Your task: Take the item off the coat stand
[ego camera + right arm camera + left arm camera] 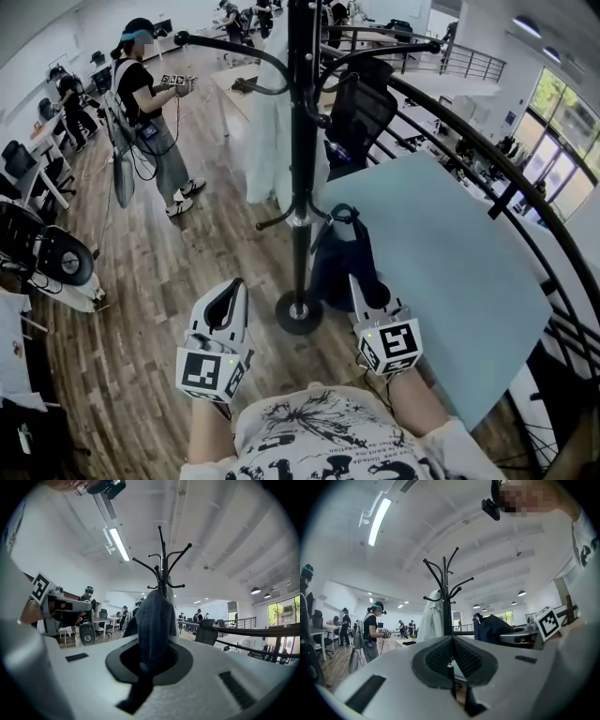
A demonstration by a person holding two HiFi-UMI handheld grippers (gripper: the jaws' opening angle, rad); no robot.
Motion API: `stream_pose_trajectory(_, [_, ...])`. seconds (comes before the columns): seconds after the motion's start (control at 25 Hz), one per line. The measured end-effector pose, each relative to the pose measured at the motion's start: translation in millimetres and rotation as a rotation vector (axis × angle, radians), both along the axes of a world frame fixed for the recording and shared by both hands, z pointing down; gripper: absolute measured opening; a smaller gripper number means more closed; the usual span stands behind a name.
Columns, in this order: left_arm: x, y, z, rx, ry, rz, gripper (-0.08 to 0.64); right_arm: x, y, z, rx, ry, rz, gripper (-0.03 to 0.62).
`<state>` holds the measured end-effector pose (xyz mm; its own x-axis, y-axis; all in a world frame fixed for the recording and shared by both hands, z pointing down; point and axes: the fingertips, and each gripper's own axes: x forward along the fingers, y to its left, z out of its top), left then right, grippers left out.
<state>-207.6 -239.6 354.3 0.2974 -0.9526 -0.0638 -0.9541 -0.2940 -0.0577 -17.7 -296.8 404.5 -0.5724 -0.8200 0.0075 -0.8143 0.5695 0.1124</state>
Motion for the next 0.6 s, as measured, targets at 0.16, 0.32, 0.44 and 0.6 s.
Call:
stream_pose_trajectory(0.16, [2,-2,0,-0.002,-0.003,0.006,0.005,-4,1,-7,0.020,0.009,-0.007,0.003])
stream_pose_trajectory(0.32, [4,-6,2,-0.004,-0.004,0.013,0.005,-5,-2,-9,0.020,0.003,-0.007,0.003])
stream_pose_trajectory(0.44, [5,-7,3,-0.007,-0.004,0.016,0.005,-3,-6,-10,0.006,-0.003,0.010,0.002])
stream_pose_trajectory(0.6, [4,-10,4,-0.010,-0.005,0.014,0.005,-2,-9,-12,-0.001,-0.010,0.019,0.002])
